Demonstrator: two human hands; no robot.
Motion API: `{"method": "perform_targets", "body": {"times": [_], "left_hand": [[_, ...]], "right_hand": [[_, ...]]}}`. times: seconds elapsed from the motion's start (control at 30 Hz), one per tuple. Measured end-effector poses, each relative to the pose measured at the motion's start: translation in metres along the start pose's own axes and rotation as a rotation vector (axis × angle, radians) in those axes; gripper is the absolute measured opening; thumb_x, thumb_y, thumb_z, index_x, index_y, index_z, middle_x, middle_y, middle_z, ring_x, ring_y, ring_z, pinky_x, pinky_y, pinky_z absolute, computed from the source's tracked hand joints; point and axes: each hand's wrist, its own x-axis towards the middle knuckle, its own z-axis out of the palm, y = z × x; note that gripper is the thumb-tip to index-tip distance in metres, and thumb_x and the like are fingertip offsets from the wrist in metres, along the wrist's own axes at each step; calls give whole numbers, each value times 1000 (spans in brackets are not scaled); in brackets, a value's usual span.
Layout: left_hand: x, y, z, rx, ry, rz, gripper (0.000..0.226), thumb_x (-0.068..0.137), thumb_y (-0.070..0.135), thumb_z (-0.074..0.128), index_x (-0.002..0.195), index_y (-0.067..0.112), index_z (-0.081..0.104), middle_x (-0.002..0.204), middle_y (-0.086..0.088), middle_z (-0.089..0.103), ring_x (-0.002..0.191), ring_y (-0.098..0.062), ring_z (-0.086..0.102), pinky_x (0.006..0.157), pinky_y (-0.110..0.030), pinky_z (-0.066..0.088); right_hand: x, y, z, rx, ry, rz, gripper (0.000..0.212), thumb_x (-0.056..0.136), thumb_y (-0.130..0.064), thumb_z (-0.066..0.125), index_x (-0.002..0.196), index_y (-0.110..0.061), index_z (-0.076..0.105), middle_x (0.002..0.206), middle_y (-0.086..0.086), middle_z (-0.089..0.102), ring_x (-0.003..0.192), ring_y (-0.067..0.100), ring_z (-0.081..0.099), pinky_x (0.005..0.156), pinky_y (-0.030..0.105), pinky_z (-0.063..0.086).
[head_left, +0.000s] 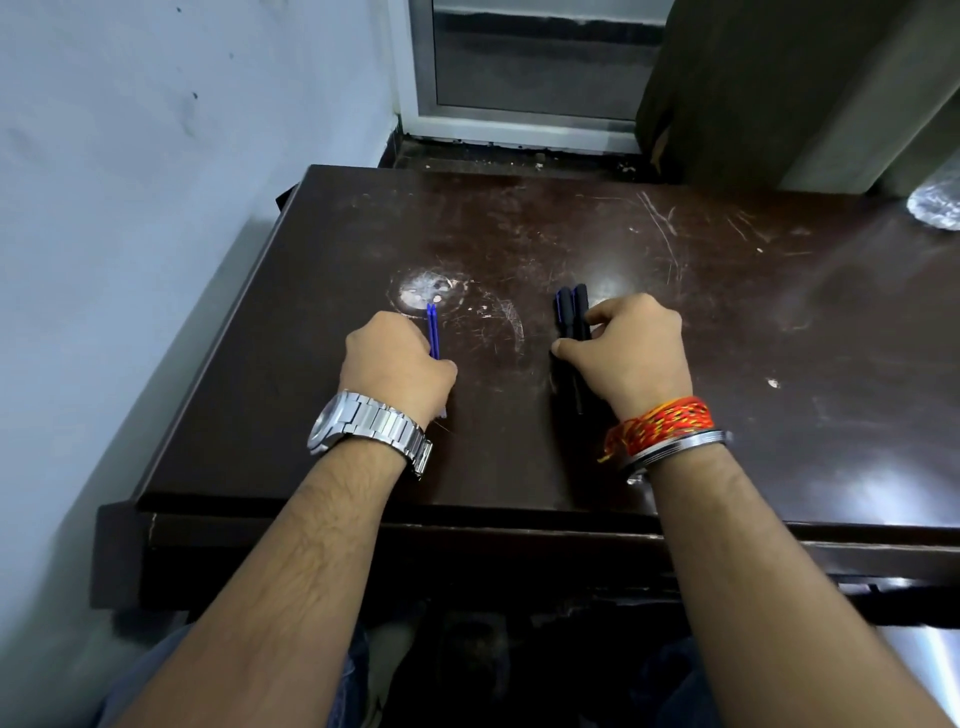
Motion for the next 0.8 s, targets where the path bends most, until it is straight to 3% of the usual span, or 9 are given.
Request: {"method": "perform_targets", "body": {"times": [0.03, 0.13, 0.3, 0.43, 0.6, 0.8], "left_hand": [[-1, 1, 1, -8, 4, 8, 10, 75, 18, 76, 72, 9, 75, 50, 7, 58, 47, 3, 48, 34, -8, 31], [-1, 1, 3, -24, -11, 35, 10, 76, 17, 75, 68, 11, 75, 50, 6, 61, 44, 5, 48, 32, -6, 32], [-1, 2, 4, -25, -13, 71, 10, 76, 18, 76, 72, 9, 76, 63, 1, 69, 63, -8, 61, 49, -14, 38], [1, 1, 5, -20, -15, 86, 10, 78, 19, 77, 74, 10, 76, 65, 3, 68, 58, -3, 54, 51, -15, 37], [0, 3, 4, 2, -11, 102, 11, 80, 20, 75, 77, 9, 77, 70, -1, 71, 63, -9, 57, 57, -18, 40], [-1, 3, 2, 9, -5, 101, 10, 80, 20, 75, 81, 11, 78, 73, -2, 73, 71, -13, 61, 64, -22, 44]], "right_hand": [[-1, -1, 2, 3, 9, 5, 26, 73, -29, 83, 91, -12, 74, 95, 14, 71, 90, 32, 68, 82, 35, 57], [-5, -4, 6, 19, 20, 16, 29, 72, -29, 82, 89, -9, 71, 90, 12, 71, 86, 30, 67, 74, 29, 53], [-6, -4, 8, 24, 24, 16, 31, 72, -30, 83, 89, -11, 66, 94, 11, 69, 80, 21, 51, 71, 27, 45], [-5, -3, 7, 33, 17, 13, 31, 70, -33, 85, 84, -13, 66, 93, 10, 69, 79, 18, 49, 71, 25, 42], [-3, 0, 7, 18, 42, -18, 30, 68, -34, 86, 75, -10, 69, 83, 7, 69, 59, 6, 35, 67, 25, 37], [-1, 4, 8, 19, 51, -29, 34, 69, -42, 85, 76, -13, 68, 90, 7, 68, 61, -1, 28, 68, 26, 35]]}}
